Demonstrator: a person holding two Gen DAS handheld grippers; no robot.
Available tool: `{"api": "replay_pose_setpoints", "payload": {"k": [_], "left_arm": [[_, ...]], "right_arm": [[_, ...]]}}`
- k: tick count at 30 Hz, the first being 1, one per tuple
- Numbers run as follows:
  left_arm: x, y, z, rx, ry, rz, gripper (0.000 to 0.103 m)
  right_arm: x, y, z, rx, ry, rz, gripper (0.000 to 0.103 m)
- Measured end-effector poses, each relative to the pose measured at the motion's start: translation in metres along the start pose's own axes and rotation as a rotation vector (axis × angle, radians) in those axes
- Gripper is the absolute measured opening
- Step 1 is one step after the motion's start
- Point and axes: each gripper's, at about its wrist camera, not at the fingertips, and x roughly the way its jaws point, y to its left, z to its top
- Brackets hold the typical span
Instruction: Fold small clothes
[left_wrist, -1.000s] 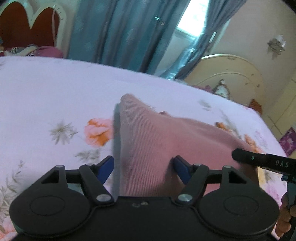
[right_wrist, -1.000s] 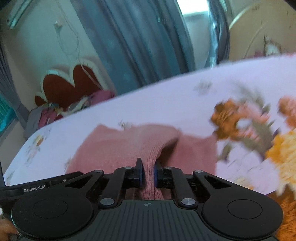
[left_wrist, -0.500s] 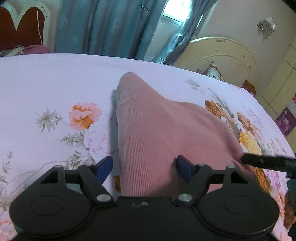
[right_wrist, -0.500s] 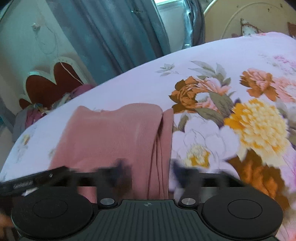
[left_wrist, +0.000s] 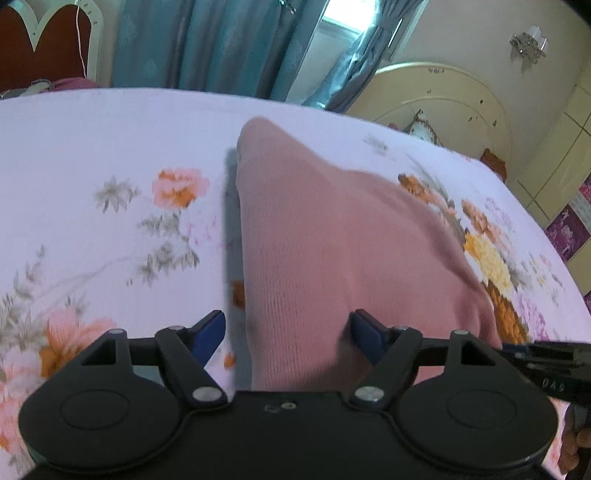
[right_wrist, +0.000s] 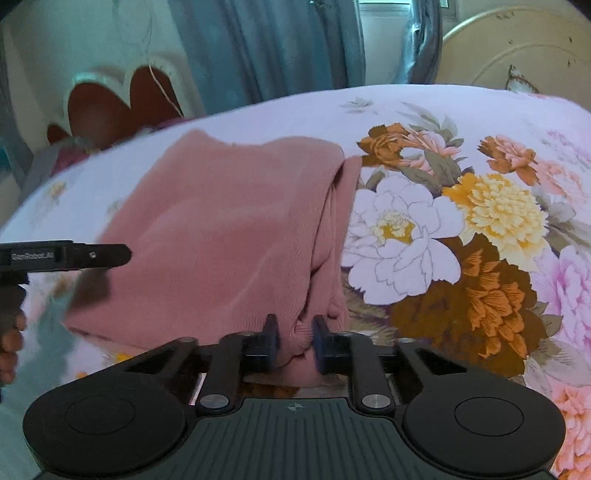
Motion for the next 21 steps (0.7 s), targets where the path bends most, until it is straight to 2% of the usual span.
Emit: {"api": "replay_pose_setpoints", "payload": {"k": [2,5,9,12,16,19,20,21], "left_arm": [[0.001,-0.001,-0.004,0.006,0.009,0.003,0.076],[0.002,-0.001,-0.007,0.012,0.016,0.008,0.076],[-0.006,-0.006,-0.009,0.039,0.018,0.002,0.074],[0.000,-0.004,-0.017,0.045,0.051,0.000,0.076],[-0.004,-0.006,-0.018,0.061,0.054,0.009,0.075],[-0.012,-0.007,-0.011,0.067,0.047,0.007,0.073],[-0.016,-0.007,-0.008,0.068,0.036,0.009,0.073],[-0.020,-0.007,-0.005,0.064,0.023,0.008,0.073]], "right_arm": [[-0.002,0.001,0.000,-0.015,0.006,-0.008,0.013],[-0.009,0.003,0.000,-0.027,0.009,-0.004,0.010],[-0.030,-0.005,0.003,0.032,-0.013,0.021,0.009],[-0.010,-0.010,-0.011,0.019,0.086,-0.033,0.009],[-0.018,-0.005,-0.005,0.009,0.025,-0.041,0.011],[-0.031,-0.002,0.004,-0.001,-0.027,-0.043,0.026],[-0.035,-0.001,0.008,-0.014,-0.045,-0.053,0.041],[-0.037,0.000,0.012,-0.019,-0.062,-0.053,0.053]]}}
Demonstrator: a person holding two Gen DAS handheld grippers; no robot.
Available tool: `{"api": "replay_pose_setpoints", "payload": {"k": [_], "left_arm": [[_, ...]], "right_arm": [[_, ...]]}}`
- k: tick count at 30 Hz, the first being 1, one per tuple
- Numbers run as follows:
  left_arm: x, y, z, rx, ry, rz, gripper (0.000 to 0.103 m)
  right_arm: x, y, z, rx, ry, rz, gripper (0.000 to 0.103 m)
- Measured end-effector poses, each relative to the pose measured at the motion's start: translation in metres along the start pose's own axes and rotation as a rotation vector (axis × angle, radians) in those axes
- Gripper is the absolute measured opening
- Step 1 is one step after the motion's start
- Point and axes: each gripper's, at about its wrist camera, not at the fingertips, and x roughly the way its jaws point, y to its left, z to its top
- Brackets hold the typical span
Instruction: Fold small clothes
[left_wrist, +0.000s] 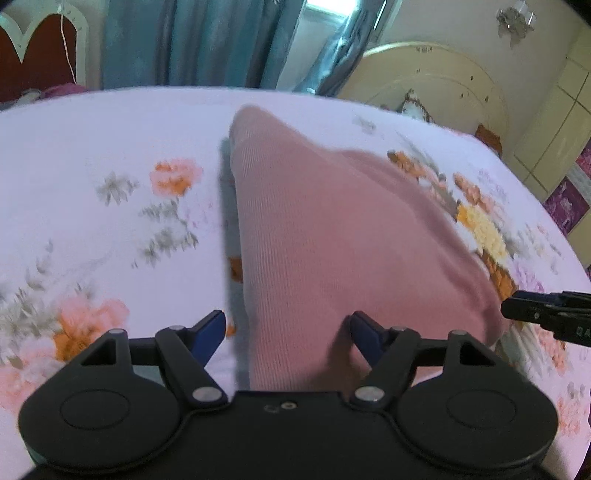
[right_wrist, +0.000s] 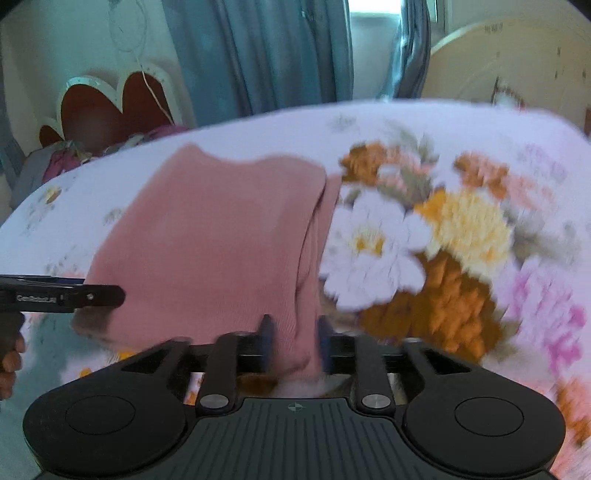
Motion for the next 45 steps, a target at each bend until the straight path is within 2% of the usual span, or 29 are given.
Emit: {"api": "replay_pose_setpoints", "payload": {"k": [6,9,13,17,23,24,25,26,29,30,32,34,35,36,37,38,40,42,45], "left_arm": [[-0.005,0.004,0.029,-0.014,-0.058,0.007,0.074],[0.006,0.011,0.046,-0.037,-0.056,0.027,0.073],[0.026,0.016,0.064,-0.015,-0.041,0.057,0.073],[0.046,0.021,0.081,-0.024,-0.037,0.041,0.074],[0.067,0.025,0.102,-0.034,-0.066,0.023,0.074],[0.070,0.027,0.104,-0.040,-0.069,0.021,0.074],[0.073,0.029,0.107,-0.047,-0.071,0.020,0.074],[0.076,0.031,0.108,-0.056,-0.069,0.018,0.074],[0.084,0.034,0.108,-0.071,-0.059,0.012,0.074],[0.085,0.035,0.108,-0.071,-0.054,0.010,0.075],[0.088,0.036,0.106,-0.078,-0.054,0.005,0.073],[0.084,0.033,0.107,-0.072,-0.069,0.000,0.069],[0.081,0.029,0.107,-0.056,-0.084,-0.005,0.070],[0.080,0.026,0.106,-0.040,-0.095,-0.003,0.072],[0.087,0.023,0.104,-0.013,-0.088,0.018,0.074],[0.094,0.023,0.102,-0.007,-0.068,0.036,0.076],[0.097,0.027,0.101,-0.044,-0.064,0.027,0.076],[0.092,0.026,0.103,-0.039,-0.073,0.042,0.076],[0.078,0.020,0.107,-0.008,-0.121,0.064,0.072]], "right_arm": [[0.015,-0.005,0.033,0.034,-0.035,0.008,0.053],[0.032,-0.010,0.047,0.071,-0.030,0.011,0.053],[0.059,-0.015,0.066,0.122,-0.021,0.029,0.053],[0.088,-0.021,0.083,0.164,-0.007,0.048,0.053],[0.129,-0.043,0.104,0.262,-0.012,0.027,0.053],[0.135,-0.046,0.106,0.282,-0.007,0.039,0.049],[0.140,-0.048,0.107,0.291,0.006,0.051,0.041],[0.146,-0.049,0.109,0.306,0.024,0.075,0.024],[0.150,-0.045,0.109,0.301,0.014,0.079,0.022],[0.148,-0.042,0.108,0.281,0.001,0.071,0.013],[0.135,-0.039,0.105,0.246,-0.052,0.054,0.010],[0.116,-0.031,0.100,0.178,-0.138,-0.009,0.009],[0.113,-0.026,0.096,0.114,-0.160,-0.074,0.008],[0.122,-0.026,0.093,0.077,-0.126,-0.106,0.008],[0.137,-0.031,0.090,0.087,-0.042,-0.084,0.008],[0.144,-0.033,0.089,0.105,-0.012,-0.071,0.009],[0.136,-0.033,0.093,0.100,-0.064,-0.096,0.011],[0.122,-0.033,0.097,0.123,-0.113,-0.133,0.044],[0.103,-0.026,0.105,0.097,-0.174,-0.139,0.045]]}}
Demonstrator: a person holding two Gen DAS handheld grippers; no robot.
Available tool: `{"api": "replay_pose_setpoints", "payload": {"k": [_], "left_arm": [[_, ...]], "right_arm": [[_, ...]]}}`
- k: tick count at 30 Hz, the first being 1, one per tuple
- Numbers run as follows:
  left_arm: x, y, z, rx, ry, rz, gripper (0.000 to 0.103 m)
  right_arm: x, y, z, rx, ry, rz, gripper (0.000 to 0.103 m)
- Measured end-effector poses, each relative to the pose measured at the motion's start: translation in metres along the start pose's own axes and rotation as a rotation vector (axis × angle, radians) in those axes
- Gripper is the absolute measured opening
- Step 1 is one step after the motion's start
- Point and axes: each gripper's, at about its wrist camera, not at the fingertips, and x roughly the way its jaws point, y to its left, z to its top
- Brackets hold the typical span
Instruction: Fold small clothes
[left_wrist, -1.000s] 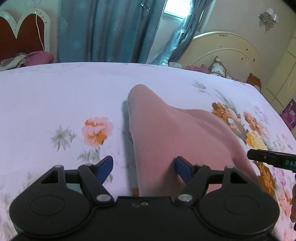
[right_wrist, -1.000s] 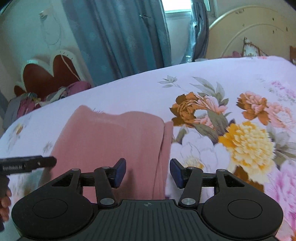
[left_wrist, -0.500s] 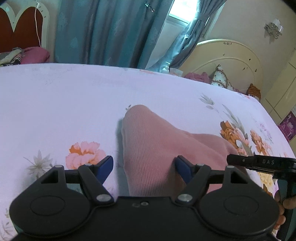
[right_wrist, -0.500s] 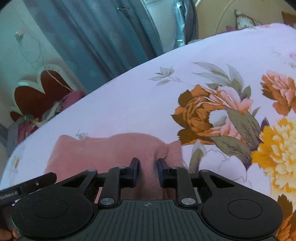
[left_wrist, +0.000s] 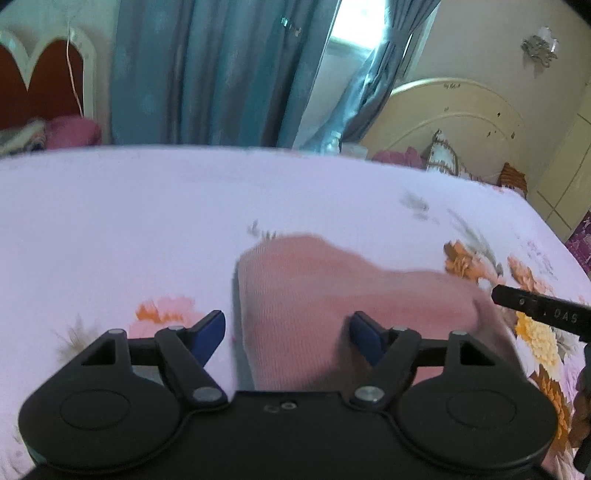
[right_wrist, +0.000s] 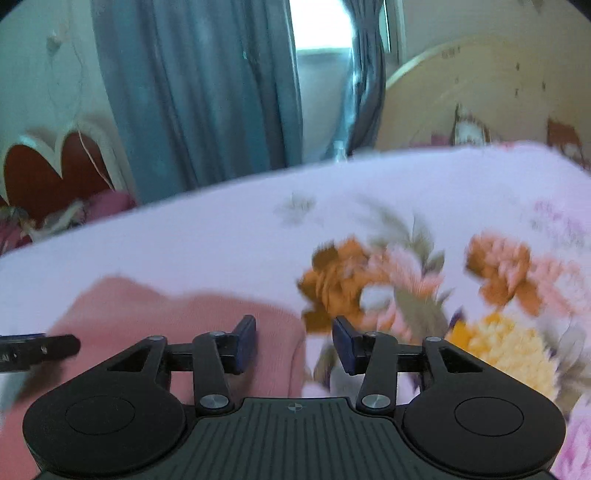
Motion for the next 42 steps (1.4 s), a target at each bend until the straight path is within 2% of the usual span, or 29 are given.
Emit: {"api": "replay_pose_setpoints", "payload": {"k": [2,4,6,7,8,10,14,17,21,24,32,35,40,42], "left_arm": [[0.001,-0.004,0.003,0.008,-0.012,0.009,0.072],[0.012,-0.005,0.003,0.006,0.025,0.018,0.072],[0.024,-0.005,-0.001,0.000,0.052,0.028,0.076],[0.026,-0.003,-0.003,-0.007,0.052,0.032,0.081],[0.027,-0.001,-0.004,-0.019,0.053,0.037,0.085],[0.029,0.002,-0.005,-0.036,0.057,0.036,0.087],[0.028,-0.001,-0.008,-0.005,0.043,0.050,0.088],[0.027,0.000,-0.007,-0.009,0.047,0.053,0.088],[0.019,-0.007,-0.007,0.041,0.029,0.082,0.088],[0.009,-0.010,-0.009,0.050,0.015,0.085,0.085],[-0.029,-0.018,-0.022,0.098,-0.019,0.068,0.077],[-0.046,-0.023,-0.036,0.125,-0.019,0.051,0.073],[-0.059,-0.032,-0.065,0.158,-0.009,0.037,0.074],[-0.055,-0.032,-0.073,0.152,0.002,0.039,0.074]], "right_arm": [[-0.003,0.014,0.005,-0.025,-0.013,0.025,0.045],[0.004,0.029,0.004,-0.058,0.013,0.049,0.045],[0.014,0.041,-0.002,-0.101,0.041,0.042,0.045],[0.022,0.044,-0.006,-0.120,0.061,0.027,0.045],[0.031,0.043,-0.011,-0.129,0.089,0.012,0.045],[0.043,0.032,-0.018,-0.100,0.097,0.018,0.045],[0.050,0.025,-0.017,-0.081,0.089,0.017,0.045],[0.051,0.021,-0.013,-0.060,0.115,0.028,0.045],[0.030,0.030,-0.006,-0.106,0.093,0.002,0.045],[0.013,0.035,-0.010,-0.131,0.071,0.017,0.045],[-0.027,0.051,-0.039,-0.236,0.048,0.048,0.045],[-0.039,0.053,-0.052,-0.271,0.056,0.060,0.016],[-0.049,0.050,-0.077,-0.296,0.098,0.062,0.016],[-0.041,0.048,-0.086,-0.331,0.118,0.018,0.016]]}}
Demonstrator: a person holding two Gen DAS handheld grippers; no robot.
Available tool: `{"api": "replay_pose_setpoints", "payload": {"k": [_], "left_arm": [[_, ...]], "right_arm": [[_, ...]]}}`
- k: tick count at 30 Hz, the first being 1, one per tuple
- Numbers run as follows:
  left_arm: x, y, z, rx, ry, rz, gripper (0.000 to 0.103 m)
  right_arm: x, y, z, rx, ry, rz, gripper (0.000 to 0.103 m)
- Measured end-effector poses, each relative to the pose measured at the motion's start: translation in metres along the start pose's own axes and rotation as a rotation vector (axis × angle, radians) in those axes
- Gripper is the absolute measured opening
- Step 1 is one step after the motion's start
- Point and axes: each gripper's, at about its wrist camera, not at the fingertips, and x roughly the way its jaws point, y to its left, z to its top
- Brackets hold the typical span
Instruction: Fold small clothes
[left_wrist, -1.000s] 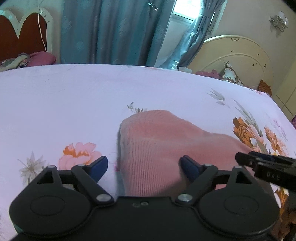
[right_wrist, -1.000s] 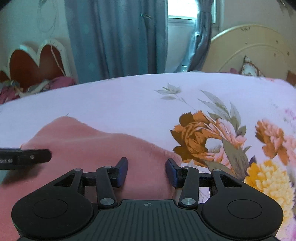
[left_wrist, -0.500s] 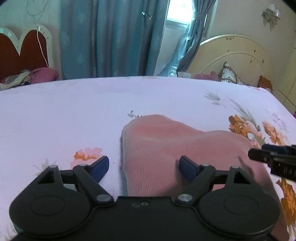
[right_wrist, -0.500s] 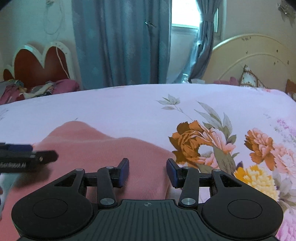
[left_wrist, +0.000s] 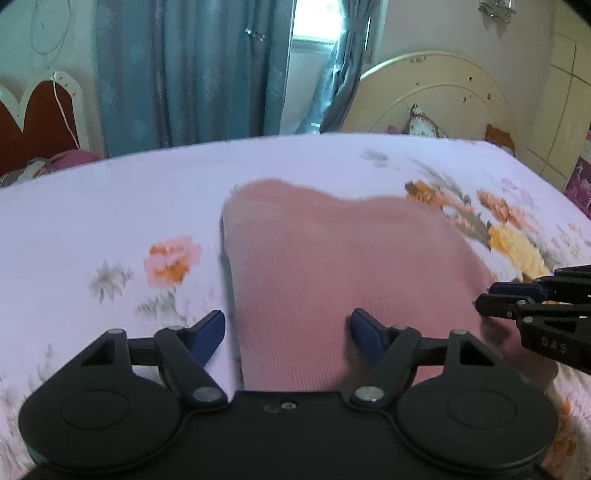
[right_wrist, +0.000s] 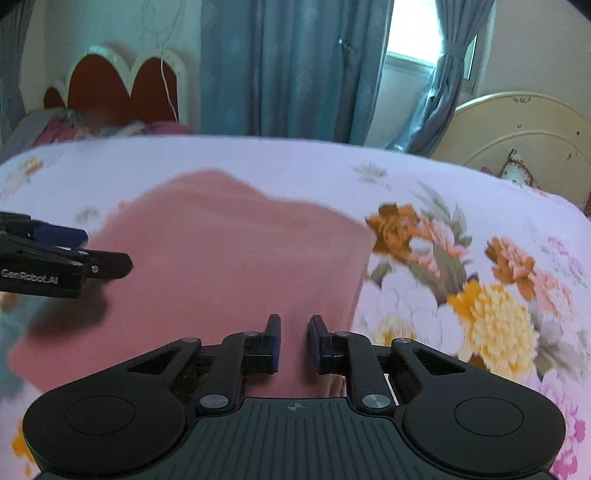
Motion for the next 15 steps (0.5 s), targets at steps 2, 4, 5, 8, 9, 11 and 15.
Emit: {"api": "replay_pose_setpoints", "payload": {"k": [2,4,5,8,9,11,15], "left_arm": [[0.001,0.002,-0.003,-0.032,0.003,-0.004,0.075],[-0.003,0.000,-0.002,-0.043,0.009,-0.002,0.074],[-0.008,-0.001,-0.002,-0.034,0.007,-0.002,0.074],[-0.021,-0.002,-0.006,-0.027,0.006,-0.012,0.074],[-0.026,-0.002,-0.010,-0.031,0.007,-0.015,0.074],[-0.034,0.000,-0.018,-0.040,0.022,-0.019,0.073],[-0.036,-0.005,-0.039,-0.038,0.085,-0.030,0.073]], "right_arm": [[0.008,-0.005,-0.009,-0.019,0.007,-0.043,0.016],[0.007,-0.014,-0.009,0.031,0.014,-0.024,0.017],[0.003,-0.016,-0.009,0.038,0.014,-0.022,0.017],[-0.015,-0.018,-0.010,0.063,-0.004,0.006,0.017],[-0.023,-0.018,-0.012,0.075,-0.016,0.027,0.017],[-0.039,-0.013,-0.017,0.058,-0.024,0.049,0.017],[-0.056,0.000,-0.036,0.014,-0.007,0.065,0.017]]}}
